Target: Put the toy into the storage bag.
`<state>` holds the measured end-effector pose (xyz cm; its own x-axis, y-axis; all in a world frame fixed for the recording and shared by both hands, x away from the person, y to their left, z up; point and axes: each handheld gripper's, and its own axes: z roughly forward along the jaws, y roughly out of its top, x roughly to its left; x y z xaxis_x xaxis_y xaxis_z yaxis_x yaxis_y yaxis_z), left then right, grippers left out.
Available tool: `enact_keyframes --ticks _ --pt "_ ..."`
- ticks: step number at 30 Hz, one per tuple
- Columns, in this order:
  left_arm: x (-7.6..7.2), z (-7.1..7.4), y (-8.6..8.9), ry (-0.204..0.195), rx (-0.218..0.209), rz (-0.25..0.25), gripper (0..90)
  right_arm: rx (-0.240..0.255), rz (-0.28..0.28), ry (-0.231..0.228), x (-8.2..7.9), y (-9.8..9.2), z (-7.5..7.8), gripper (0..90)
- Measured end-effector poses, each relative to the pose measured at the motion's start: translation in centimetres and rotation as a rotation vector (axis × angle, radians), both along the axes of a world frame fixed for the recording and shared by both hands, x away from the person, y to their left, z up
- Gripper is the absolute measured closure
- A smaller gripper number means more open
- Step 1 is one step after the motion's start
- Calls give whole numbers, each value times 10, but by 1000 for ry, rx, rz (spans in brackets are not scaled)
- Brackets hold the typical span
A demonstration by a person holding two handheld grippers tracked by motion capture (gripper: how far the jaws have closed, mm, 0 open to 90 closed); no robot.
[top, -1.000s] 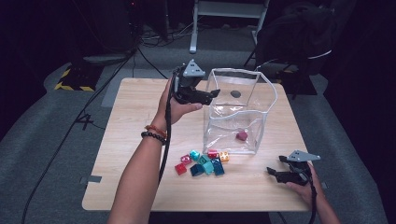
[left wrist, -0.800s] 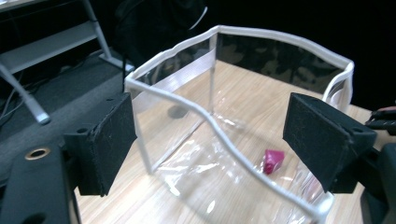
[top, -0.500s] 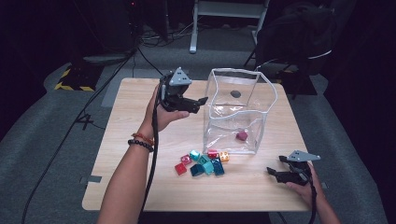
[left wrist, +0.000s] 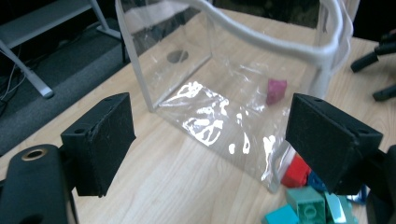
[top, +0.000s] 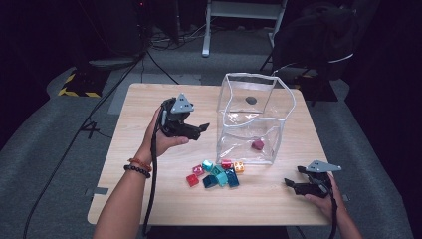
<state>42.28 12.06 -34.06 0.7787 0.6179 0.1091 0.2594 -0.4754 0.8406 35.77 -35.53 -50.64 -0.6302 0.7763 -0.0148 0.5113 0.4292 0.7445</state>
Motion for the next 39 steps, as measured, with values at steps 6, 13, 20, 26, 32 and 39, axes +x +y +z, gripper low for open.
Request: enact_keyframes --ticks 6,13,20,26,32,39 --pt "-17 -23 6 17 40 -11 167 2 0 -1 0 0 0 206" --pt "-39 -47 10 38 67 -35 170 1 0 -1 0 0 0 206" --pt "-59 -74 12 65 108 -35 164 1 0 -1 0 0 0 206" --pt "-77 -103 16 104 122 -70 164 0 0 0 0 0 0 206" --pt "-84 -125 14 153 149 -75 170 1 0 1 0 0 0 206" --pt "-84 -149 10 224 158 -65 184 1 0 -1 0 0 0 205"
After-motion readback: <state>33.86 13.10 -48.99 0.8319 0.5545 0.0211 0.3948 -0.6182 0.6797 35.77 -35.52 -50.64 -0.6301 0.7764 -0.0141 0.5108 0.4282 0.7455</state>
